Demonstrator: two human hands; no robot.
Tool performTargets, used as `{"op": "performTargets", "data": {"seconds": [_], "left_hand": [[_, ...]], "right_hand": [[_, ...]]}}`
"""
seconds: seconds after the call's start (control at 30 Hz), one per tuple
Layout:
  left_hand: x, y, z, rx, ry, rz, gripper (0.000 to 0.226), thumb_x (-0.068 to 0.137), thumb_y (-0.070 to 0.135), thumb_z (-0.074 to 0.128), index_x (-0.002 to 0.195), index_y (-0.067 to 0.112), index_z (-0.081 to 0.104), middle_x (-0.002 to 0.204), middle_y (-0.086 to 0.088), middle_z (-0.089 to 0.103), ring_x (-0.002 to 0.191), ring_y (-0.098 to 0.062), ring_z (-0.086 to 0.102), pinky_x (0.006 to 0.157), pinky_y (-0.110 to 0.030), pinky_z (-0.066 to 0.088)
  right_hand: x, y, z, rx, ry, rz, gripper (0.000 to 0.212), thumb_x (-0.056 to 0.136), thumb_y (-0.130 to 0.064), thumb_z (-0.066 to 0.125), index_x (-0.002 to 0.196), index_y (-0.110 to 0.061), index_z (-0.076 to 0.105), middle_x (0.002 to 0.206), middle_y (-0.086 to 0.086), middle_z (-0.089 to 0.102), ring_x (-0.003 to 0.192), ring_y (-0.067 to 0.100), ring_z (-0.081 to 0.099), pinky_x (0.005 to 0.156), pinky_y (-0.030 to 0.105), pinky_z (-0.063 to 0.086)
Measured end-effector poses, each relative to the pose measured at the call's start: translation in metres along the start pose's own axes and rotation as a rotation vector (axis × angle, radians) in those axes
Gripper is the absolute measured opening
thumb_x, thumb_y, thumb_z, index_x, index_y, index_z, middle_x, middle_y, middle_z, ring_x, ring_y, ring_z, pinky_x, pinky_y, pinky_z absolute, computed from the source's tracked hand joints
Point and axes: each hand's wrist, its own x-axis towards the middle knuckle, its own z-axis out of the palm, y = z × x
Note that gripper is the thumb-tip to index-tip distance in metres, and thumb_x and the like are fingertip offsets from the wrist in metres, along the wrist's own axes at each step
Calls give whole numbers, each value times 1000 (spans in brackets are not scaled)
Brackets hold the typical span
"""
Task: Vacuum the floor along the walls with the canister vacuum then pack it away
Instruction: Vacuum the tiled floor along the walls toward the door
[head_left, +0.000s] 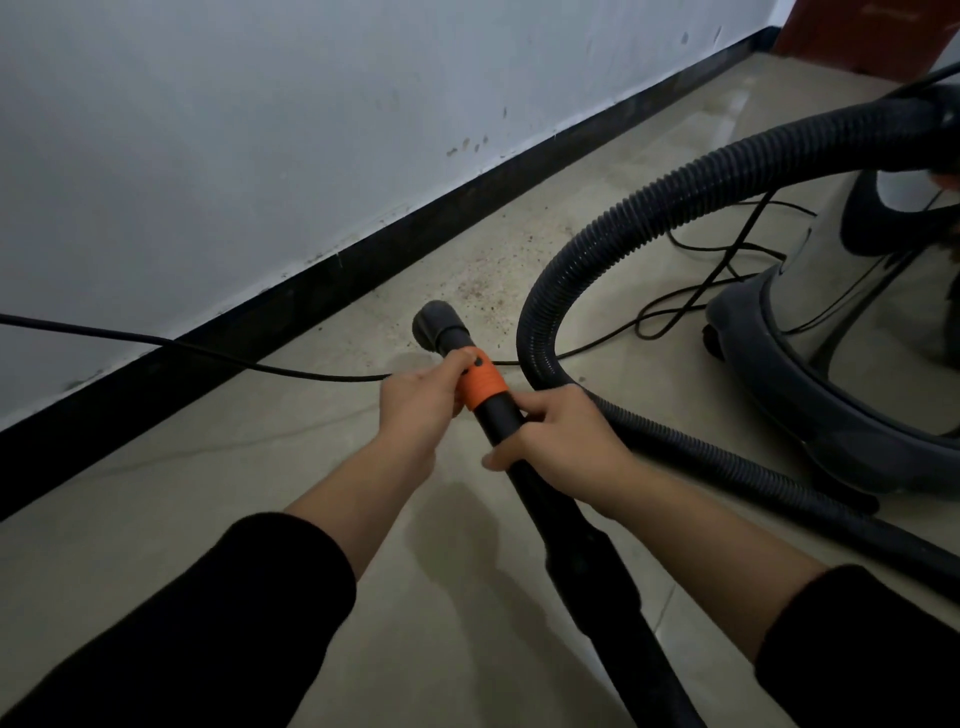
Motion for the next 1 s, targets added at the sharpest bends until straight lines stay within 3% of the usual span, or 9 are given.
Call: {"op": "performTargets", "data": {"seconds": [0.13, 0.27, 0.37, 0.5, 0.67, 0.8, 1.0], "left_hand": [[19, 5, -15, 35, 95, -21, 22, 78, 27, 77, 73, 11, 63, 85, -11, 66, 90, -28, 67, 86, -41, 57], [10, -13, -26, 89, 122, -54, 25, 78, 26, 78, 66, 10, 61, 76, -11, 63, 77, -24, 62, 85, -41, 56], [-3, -28, -28, 121, 103, -66, 29, 77, 27, 78, 62, 10, 59, 75, -14, 61, 73, -23, 59, 84, -42, 55], [-15, -47, -24, 116, 78, -87, 31, 76, 29, 78, 67, 6, 60, 67, -11, 55, 67, -21, 53, 72, -34, 50], [-24, -59, -18, 106, 50, -101, 30, 75, 31, 77, 75, 5, 64, 71, -12, 56, 69, -21, 53, 73, -34, 49], [-30, -62, -12, 105, 6, -104, 29, 77, 29, 77, 75, 4, 62, 70, -10, 54, 68, -20, 52, 72, -33, 48], [-35, -64, 7, 92, -75, -131, 25, 80, 27, 75, 75, 4, 64, 74, -10, 59, 73, -20, 57, 87, -40, 55]], "right_hand": [[21, -10, 26, 32, -28, 6, 33, 59, -13, 81, 90, -18, 76, 73, 8, 68, 69, 26, 65, 74, 41, 57], [15, 2, 33, 9, -109, 42, 30, 59, -14, 81, 89, -20, 76, 72, 6, 68, 69, 23, 65, 70, 36, 56], [0, 14, 29, -51, -143, 63, 34, 62, -15, 81, 94, -21, 76, 72, 7, 69, 67, 21, 65, 63, 32, 54], [-15, 24, 23, -102, -137, 95, 32, 63, -14, 80, 94, -22, 75, 72, 8, 69, 63, 20, 64, 60, 27, 52], [-28, 33, 22, -121, -111, 116, 34, 63, -15, 79, 96, -22, 74, 77, 10, 71, 69, 24, 69, 67, 36, 58], [-36, 39, 17, -121, -81, 135, 30, 63, -14, 79, 92, -22, 73, 75, 9, 70, 66, 22, 68, 60, 30, 55], [-43, 47, 6, -145, 1, 160, 30, 62, -15, 80, 90, -24, 74, 66, 2, 64, 60, 17, 64, 51, 22, 47]]}}
